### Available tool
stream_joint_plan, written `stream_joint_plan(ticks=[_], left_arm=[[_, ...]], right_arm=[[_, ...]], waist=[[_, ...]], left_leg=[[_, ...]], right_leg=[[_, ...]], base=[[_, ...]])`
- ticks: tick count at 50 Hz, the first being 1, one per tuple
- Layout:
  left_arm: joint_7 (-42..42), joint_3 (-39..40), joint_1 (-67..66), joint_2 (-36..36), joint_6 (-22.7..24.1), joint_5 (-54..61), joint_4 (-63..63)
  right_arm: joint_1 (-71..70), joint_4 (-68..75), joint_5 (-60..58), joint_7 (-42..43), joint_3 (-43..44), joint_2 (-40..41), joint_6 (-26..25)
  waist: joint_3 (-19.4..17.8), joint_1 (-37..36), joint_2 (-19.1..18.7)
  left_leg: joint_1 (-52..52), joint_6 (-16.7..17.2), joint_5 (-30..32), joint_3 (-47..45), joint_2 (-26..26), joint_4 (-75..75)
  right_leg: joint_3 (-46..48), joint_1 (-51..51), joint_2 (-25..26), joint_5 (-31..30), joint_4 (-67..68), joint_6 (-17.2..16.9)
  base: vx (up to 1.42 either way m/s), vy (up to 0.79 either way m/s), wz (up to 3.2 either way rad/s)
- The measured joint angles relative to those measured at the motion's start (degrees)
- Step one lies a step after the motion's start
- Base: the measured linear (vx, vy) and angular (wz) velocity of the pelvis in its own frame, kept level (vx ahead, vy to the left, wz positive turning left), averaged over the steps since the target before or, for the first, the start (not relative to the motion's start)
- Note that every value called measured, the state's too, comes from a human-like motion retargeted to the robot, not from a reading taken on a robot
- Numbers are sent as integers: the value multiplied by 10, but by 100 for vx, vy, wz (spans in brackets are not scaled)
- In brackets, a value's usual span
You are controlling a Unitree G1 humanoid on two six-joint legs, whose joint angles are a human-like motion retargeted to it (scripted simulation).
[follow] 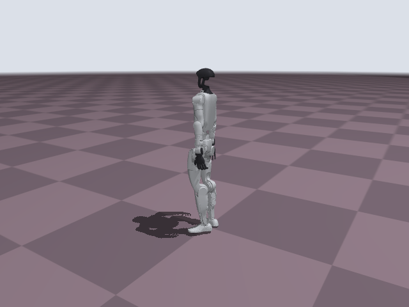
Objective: In place motions
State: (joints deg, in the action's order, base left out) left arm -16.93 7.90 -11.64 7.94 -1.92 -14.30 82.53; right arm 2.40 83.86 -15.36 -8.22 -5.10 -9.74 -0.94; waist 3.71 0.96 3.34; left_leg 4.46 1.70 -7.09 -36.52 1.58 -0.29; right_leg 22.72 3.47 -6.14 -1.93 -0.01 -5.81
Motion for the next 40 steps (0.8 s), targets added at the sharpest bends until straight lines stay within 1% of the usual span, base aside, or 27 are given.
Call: stream_joint_plan(ticks=[12,22,33,40], left_arm=[[8,8,3,2,-6,-2,14],[12,7,7,-2,-5,2,9],[3,3,8,-6,-7,-14,12],[16,2,12,-7,-1,4,3]], right_arm=[[-3,55,8,0,18,-10,-23],[-9,40,-13,-2,5,-11,-21],[-17,22,-5,-2,-7,1,-13],[-15,12,-10,-2,-10,-3,-9]], waist=[[0,2,0],[-11,0,2],[-4,3,-5],[-17,-2,-2]], left_leg=[[-16,-8,-3,13,3,-1],[-22,-7,-9,21,2,7],[-20,-3,-16,25,1,10],[-12,-2,-18,26,4,13]], right_leg=[[8,-8,3,-1,-1,3],[10,-11,2,-4,-1,10],[6,-12,5,-6,0,15],[7,-4,1,-6,2,16]], base=[[-3,0,4],[0,0,0],[0,0,-1],[-1,0,0]])
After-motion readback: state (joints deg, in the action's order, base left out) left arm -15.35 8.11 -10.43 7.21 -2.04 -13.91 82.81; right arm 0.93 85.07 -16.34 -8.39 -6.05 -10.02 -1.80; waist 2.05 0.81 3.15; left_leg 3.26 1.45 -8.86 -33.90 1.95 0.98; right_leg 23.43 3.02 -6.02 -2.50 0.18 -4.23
